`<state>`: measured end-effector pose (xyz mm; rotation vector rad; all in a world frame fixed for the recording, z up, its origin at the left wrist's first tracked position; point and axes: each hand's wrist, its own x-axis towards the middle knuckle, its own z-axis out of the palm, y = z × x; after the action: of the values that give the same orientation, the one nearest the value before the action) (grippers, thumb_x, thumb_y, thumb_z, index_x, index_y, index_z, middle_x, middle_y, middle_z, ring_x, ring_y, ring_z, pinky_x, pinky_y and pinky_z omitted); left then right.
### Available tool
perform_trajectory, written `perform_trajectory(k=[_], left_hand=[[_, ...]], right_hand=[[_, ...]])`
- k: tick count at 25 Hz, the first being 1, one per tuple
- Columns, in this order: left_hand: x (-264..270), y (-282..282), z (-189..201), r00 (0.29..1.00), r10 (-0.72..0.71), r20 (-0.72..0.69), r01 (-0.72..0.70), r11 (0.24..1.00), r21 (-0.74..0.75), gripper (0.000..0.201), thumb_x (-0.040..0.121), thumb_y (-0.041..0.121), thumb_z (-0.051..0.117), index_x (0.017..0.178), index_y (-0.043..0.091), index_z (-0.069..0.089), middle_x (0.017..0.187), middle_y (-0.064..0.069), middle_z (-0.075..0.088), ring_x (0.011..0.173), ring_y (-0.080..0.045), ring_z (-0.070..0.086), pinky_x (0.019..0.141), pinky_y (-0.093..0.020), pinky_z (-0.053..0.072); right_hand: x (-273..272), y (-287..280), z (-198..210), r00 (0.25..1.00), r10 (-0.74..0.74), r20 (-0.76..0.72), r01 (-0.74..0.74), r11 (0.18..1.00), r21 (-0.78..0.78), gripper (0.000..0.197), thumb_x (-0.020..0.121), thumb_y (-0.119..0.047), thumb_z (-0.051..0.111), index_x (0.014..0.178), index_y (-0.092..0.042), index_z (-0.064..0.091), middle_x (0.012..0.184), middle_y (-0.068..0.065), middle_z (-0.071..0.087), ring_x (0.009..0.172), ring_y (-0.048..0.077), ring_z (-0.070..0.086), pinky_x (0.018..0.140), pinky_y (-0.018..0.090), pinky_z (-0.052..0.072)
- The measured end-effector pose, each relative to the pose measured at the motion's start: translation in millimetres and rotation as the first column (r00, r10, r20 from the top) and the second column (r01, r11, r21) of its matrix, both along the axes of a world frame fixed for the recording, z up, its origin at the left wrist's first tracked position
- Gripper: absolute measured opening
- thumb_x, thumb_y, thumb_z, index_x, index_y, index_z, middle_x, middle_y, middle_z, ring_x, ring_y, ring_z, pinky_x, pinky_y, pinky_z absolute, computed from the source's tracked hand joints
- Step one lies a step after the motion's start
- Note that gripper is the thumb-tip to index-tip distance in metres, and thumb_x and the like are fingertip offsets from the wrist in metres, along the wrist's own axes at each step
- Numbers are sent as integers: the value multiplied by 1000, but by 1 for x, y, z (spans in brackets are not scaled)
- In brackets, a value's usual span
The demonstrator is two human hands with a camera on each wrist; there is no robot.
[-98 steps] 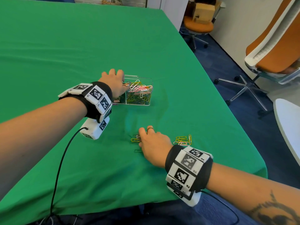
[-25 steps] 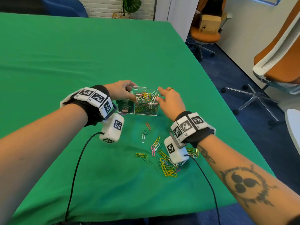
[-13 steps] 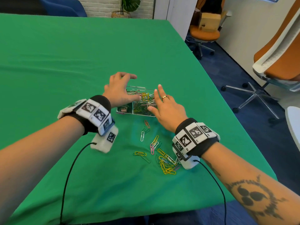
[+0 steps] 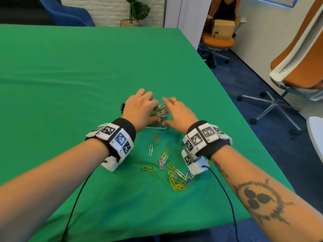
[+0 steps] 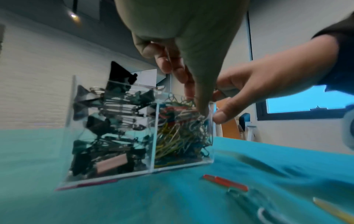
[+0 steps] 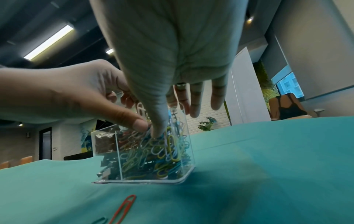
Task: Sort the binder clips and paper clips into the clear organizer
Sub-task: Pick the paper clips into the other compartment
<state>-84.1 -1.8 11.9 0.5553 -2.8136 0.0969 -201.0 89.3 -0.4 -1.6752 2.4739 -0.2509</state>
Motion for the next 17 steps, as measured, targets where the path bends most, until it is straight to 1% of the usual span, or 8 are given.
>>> perform_trajectory(k=[2,4,7,9,11,14,15,17], left_hand=[[-2,-2,3,1000,2,-31,-1,1000,29,30,69,40,74,83,14,69,88,-7,61,92,-28,51,61,-30,31],[-5,-5,5,1000,17,-19,-16,998,62,28,77,42,66,91,18,68,95,-3,61,98,-25,50,65,-29,31],[-12,-8,19,995,46,83,-59,985,160,21,80,37,62,86,17,67,88,-5,65,86,-26,57,65,-26,36],[-19,-11,31,988,55,146,-89,968,235,15,81,28,60,84,15,66,81,-6,65,75,-25,55,64,-27,39],[-26,-14,39,983,53,178,-103,953,285,12,80,19,62,89,13,66,79,-4,62,77,-24,57,67,-29,44],[-30,-15,39,977,76,199,-146,919,367,25,76,11,65,101,14,61,94,-9,68,91,-28,62,83,-38,51],[-29,-15,37,975,97,201,-170,906,389,30,76,12,64,105,14,58,98,-10,67,93,-29,62,85,-39,51],[-22,-12,35,980,138,146,-183,910,372,32,78,15,61,109,14,54,96,-7,65,89,-27,59,82,-36,50]], right_hand=[[-1,-2,2,999,2,-39,-1,1000,7,74,85,-27,64,144,-12,23,145,9,33,131,28,40,100,42,43],[-1,-1,1,999,-2,-47,3,1000,14,75,84,-27,64,145,-13,22,146,9,33,130,27,41,99,43,44],[0,0,-3,999,0,-39,1,1000,26,83,81,-29,68,146,-14,18,148,8,30,130,27,42,99,43,45],[-1,-1,-3,1000,2,-25,-2,1000,20,86,80,-29,69,147,-14,17,148,8,30,130,27,42,99,43,45],[-1,0,-3,1000,2,-21,-1,1000,29,87,79,-29,70,147,-14,17,147,9,30,129,28,42,99,43,45],[-1,1,-2,1000,14,15,-15,999,48,91,79,-31,70,148,-14,13,150,8,26,132,28,39,102,44,42],[-2,3,-1,998,25,53,-27,999,42,93,79,-31,70,149,-14,11,152,8,24,135,27,36,105,44,40],[-7,17,4,987,41,152,-38,999,-18,95,80,-30,69,149,-13,7,156,9,19,141,23,28,113,41,30]])
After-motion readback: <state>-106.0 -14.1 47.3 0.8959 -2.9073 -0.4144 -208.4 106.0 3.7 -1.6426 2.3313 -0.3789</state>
